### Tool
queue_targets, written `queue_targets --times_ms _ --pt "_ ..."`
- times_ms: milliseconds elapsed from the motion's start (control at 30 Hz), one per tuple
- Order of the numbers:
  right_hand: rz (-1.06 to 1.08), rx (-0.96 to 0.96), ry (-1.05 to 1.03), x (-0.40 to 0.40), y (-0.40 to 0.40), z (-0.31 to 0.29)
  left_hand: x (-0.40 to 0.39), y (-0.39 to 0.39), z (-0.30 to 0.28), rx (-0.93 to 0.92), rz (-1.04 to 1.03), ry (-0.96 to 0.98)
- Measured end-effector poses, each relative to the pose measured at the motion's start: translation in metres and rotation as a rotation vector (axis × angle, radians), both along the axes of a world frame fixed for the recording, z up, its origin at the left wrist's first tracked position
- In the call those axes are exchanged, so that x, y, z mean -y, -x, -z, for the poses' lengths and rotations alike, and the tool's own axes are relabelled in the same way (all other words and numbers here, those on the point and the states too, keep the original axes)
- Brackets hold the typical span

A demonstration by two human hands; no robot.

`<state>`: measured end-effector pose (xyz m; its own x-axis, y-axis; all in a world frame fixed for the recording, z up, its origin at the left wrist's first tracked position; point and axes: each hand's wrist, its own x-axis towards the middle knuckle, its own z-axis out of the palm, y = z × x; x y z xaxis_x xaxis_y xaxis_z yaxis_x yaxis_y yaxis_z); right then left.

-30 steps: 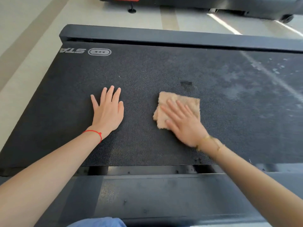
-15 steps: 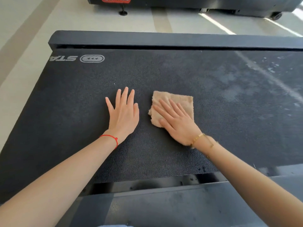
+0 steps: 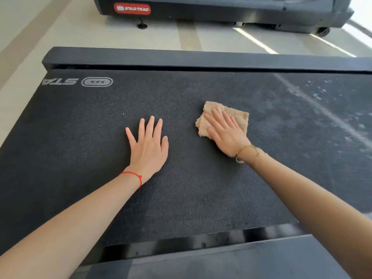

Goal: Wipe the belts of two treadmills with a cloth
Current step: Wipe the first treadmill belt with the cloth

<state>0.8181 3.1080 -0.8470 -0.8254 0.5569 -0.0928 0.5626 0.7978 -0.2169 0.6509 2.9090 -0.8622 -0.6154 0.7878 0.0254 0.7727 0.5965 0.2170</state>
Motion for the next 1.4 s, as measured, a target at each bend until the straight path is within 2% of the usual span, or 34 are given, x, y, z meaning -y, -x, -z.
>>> queue_targets --times_ms 100,200,300,400,467,633,733,833,967,1133,1200,1300,1400 --pt "0.132 0.03 0.006 -0.046 0.05 -0.001 0.001 -0.002 0.003 -0.058 -0.017 0.037" --pt "0.133 0.07 0.031 -0.05 0.089 -0.003 0.0 -0.004 0.004 -0.068 -0.02 0.055" --pt "-0.027 0.041 0.017 -0.021 0.093 0.001 0.0 -0.005 0.005 -0.086 -0.036 0.051" --pt "-0.216 -0.043 0.003 0.006 0.06 0.007 0.0 -0.006 0.007 -0.102 -0.037 0.059" --pt "-0.252 -0.081 -0.009 0.008 0.037 0.01 0.0 -0.005 0.007 -0.09 -0.035 0.052" --pt "-0.108 -0.065 -0.02 -0.056 0.046 0.009 0.0 -0.005 0.006 -0.103 -0.042 0.061" --pt "0.006 -0.022 -0.026 -0.103 0.09 0.008 -0.002 -0.005 0.007 -0.099 -0.047 0.053" --pt "0.026 0.018 -0.003 -0.123 0.142 0.005 -0.002 -0.004 0.007 -0.107 -0.058 0.048" --pt "-0.054 0.012 0.015 -0.104 0.187 0.004 -0.002 -0.005 0.004 -0.097 -0.062 0.058" --pt "-0.286 0.006 0.017 -0.108 0.162 0.007 0.0 -0.006 0.002 -0.082 -0.057 0.057" --pt "-0.233 0.018 -0.016 -0.134 0.143 0.008 0.0 -0.006 0.001 -0.064 -0.054 0.044" --pt "-0.005 0.066 -0.008 -0.173 0.12 0.004 0.0 -0.007 0.0 -0.064 -0.066 0.024" --pt "0.055 0.075 0.022 -0.166 0.115 0.001 0.0 -0.007 0.0 -0.064 -0.071 0.01"
